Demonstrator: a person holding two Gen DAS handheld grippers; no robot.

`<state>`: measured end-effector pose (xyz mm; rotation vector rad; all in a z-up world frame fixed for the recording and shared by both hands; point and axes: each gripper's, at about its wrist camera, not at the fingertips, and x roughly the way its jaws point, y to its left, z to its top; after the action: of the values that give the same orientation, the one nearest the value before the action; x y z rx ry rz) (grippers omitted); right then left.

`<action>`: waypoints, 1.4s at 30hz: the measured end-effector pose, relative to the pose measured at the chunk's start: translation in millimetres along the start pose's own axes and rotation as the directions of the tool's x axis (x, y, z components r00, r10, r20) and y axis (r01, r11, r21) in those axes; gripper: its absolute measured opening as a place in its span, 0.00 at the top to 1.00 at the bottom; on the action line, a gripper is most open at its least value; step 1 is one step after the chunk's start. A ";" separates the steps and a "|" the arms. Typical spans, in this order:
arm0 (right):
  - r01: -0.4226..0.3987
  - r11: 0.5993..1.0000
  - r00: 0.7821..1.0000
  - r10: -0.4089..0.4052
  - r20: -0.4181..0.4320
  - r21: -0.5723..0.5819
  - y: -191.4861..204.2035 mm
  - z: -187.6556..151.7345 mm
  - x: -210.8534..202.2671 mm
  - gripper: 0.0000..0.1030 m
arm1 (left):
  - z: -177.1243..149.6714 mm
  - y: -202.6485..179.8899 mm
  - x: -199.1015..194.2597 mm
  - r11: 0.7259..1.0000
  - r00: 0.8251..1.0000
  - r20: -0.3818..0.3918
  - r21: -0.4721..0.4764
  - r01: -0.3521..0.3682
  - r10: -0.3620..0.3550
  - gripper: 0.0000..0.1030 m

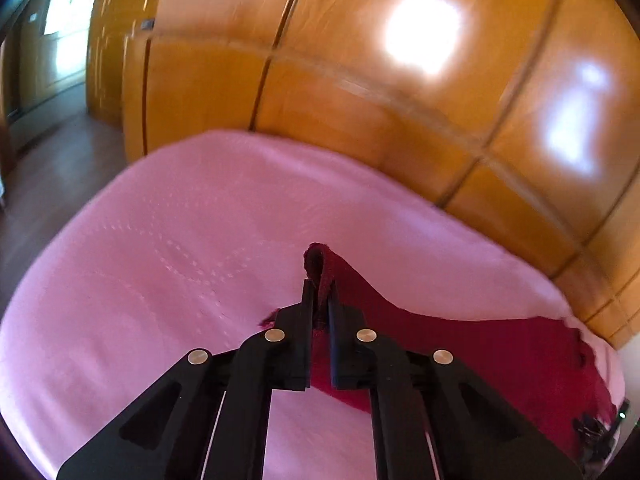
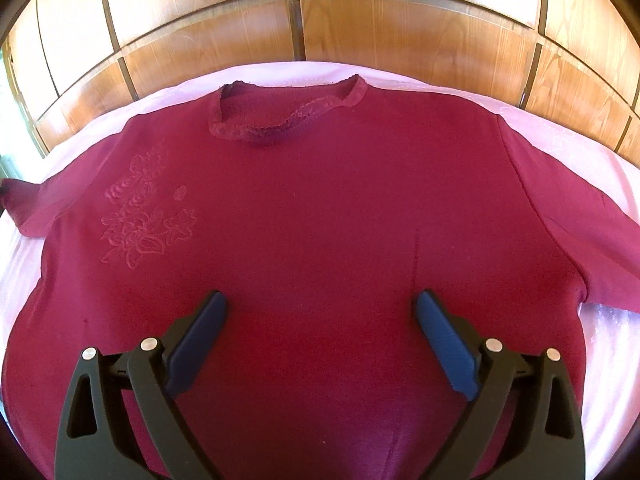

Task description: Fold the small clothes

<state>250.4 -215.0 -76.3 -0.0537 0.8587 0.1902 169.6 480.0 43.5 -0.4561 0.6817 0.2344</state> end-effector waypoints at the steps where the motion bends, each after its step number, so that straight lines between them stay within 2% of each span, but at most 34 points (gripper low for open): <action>1: 0.001 1.000 1.000 -0.001 0.000 -0.001 -0.1 -0.1 -0.1 0.06 | 0.7 -4.7 -14.2 1.000 1.000 0.012 -0.010 0.004 -0.004 0.96; 3: 0.001 1.000 1.000 -0.001 0.001 0.000 -0.2 -0.3 -0.2 0.06 | 5.8 -13.2 -45.7 0.999 0.999 0.036 -0.049 0.003 -0.001 0.96; 6: 0.001 1.000 1.000 -0.001 0.001 -0.001 -0.3 -0.3 -0.3 0.06 | 18.4 -19.4 -58.3 0.995 0.998 0.024 -0.082 -0.063 0.065 0.95; 7: 0.000 1.000 1.000 0.000 0.001 -0.001 -0.5 -0.2 -0.2 0.06 | 22.4 -21.0 -55.5 0.990 0.993 0.024 -0.083 -0.117 0.119 0.95; 8: 0.000 1.000 1.000 0.000 0.002 0.000 -0.6 -0.2 -0.6 0.06 | 27.7 -20.0 -48.3 0.973 0.977 0.016 -0.099 -0.210 0.213 0.95; 9: -0.001 1.000 1.000 0.001 0.003 0.002 -0.9 -0.4 -1.0 0.06 | 28.6 -16.0 -44.4 0.965 0.972 0.007 -0.119 -0.234 0.236 0.95; 10: -0.004 1.000 1.000 0.004 0.004 0.003 -1.4 -0.5 -1.1 0.06 | 30.5 -12.0 -39.7 0.959 0.970 0.003 -0.145 -0.242 0.245 0.90; 11: -0.006 1.000 1.000 0.006 0.005 0.004 -1.5 -0.6 -1.3 0.06 | 30.2 -6.2 -35.7 0.941 0.959 0.004 -0.196 -0.276 0.282 0.70; 12: -0.009 1.000 1.000 0.009 0.007 0.006 -1.9 -0.7 -1.3 0.06 | 27.7 -4.6 -35.9 0.928 0.951 0.015 -0.225 -0.299 0.310 0.56; 13: -0.012 1.000 1.000 0.012 0.008 0.007 -2.5 -0.8 -1.4 0.06 | 22.8 -6.3 -36.4 0.920 0.945 0.031 -0.241 -0.310 0.326 0.55; 16: -0.026 1.000 1.000 0.026 0.010 0.013 -4.0 -1.3 -1.4 0.05 | -2.1 -25.9 -30.9 0.930 0.945 0.022 -0.184 -0.318 0.327 0.55; 18: -0.036 0.999 0.999 0.036 0.010 0.017 -4.9 -1.3 -1.4 0.05 | -26.2 -46.8 -19.7 0.931 0.934 0.007 -0.076 -0.356 0.357 0.52; 20: -0.045 0.999 0.999 0.044 0.015 0.020 -5.9 -1.6 -2.0 0.04 | -46.2 -65.3 -2.1 0.910 0.911 -0.018 0.041 -0.412 0.413 0.50; 22: -0.064 0.997 0.998 0.064 0.017 0.029 -8.2 -1.9 -2.3 0.03 | -64.1 -73.0 19.9 0.910 0.908 -0.079 0.090 -0.405 0.412 0.50; 23: -0.070 0.997 0.997 0.069 0.018 0.032 -8.6 -1.9 -2.5 0.03 | -73.0 -76.0 31.0 0.904 0.901 -0.102 0.120 -0.410 0.422 0.50; 24: -0.073 0.997 0.997 0.072 0.019 0.033 -8.6 -2.0 -2.7 0.03 | -83.5 -75.8 47.7 0.880 0.874 -0.135 0.162 -0.446 0.467 0.50; 25: -0.073 0.997 0.997 0.072 0.018 0.033 -8.1 -2.2 -2.8 0.03 | -90.5 -73.5 58.1 0.866 0.854 -0.163 0.179 -0.467 0.494 0.50; 26: -0.072 0.997 0.997 0.071 0.018 0.032 -7.8 -2.5 -2.8 0.03 | -96.2 -68.3 64.4 0.861 0.845 -0.177 0.173 -0.478 0.505 0.49; 27: -0.071 0.997 0.997 0.070 0.018 0.031 -7.4 -2.5 -2.8 0.03 | -97.2 -62.5 61.6 0.869 0.853 -0.166 0.133 -0.478 0.495 0.49; 28: -0.071 0.997 0.997 0.070 0.018 0.030 -7.2 -2.6 -2.9 0.03 | -94.8 -58.3 57.3 0.865 0.848 -0.171 0.100 -0.491 0.501 0.49; 31: -0.072 0.997 0.997 0.071 0.018 0.029 -7.3 -2.3 -2.5 0.03 | -88.6 -49.1 42.2 0.835 0.818 -0.193 0.023 -0.549 0.543 0.50; 32: -0.073 0.997 0.997 0.073 0.018 0.029 -7.8 -2.1 -2.5 0.03 | -88.4 -49.3 33.2 0.837 0.822 -0.190 -0.006 -0.548 0.537 0.50; 34: -0.075 0.997 0.997 0.074 0.018 0.029 -7.8 -1.7 -2.2 0.03 | -92.8 -63.3 9.5 0.871 0.867 -0.138 -0.042 -0.489 0.480 0.50; 35: -0.074 0.997 0.997 0.073 0.018 0.028 -7.4 -1.6 -2.2 0.03 | -97.4 -74.4 -1.2 0.884 0.882 -0.107 -0.040 -0.466 0.459 0.50; 36: -0.073 0.997 0.997 0.073 0.018 0.028 -7.3 -1.5 -2.0 0.03 | -104.0 -91.6 -12.7 0.906 0.905 -0.074 -0.028 -0.423 0.420 0.50; 38: -0.078 0.996 0.997 0.077 0.018 0.031 -8.0 -1.4 -2.2 0.03 | -122.4 -134.8 -33.2 0.950 0.949 -0.030 0.021 -0.313 0.313 0.46; 39: -0.080 0.996 0.997 0.079 0.018 0.031 -8.3 -1.3 -2.4 0.03 | -131.2 -153.9 -39.7 0.963 0.964 -0.009 0.045 -0.266 0.266 0.37; 40: -0.079 0.996 0.997 0.078 0.017 0.030 -8.1 -1.6 -2.9 0.03 | -144.8 -178.4 -48.5 0.976 0.979 0.014 0.083 -0.203 0.202 0.34; 42: -0.074 0.997 0.997 0.073 0.012 0.021 -6.4 -2.0 -3.1 0.02 | -175.6 -225.6 -59.4 0.981 0.995 0.021 0.165 -0.104 0.101 0.33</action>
<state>248.1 -222.0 -75.4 -0.0012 0.8523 0.2502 107.6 194.8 36.1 -0.2598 0.7072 0.2749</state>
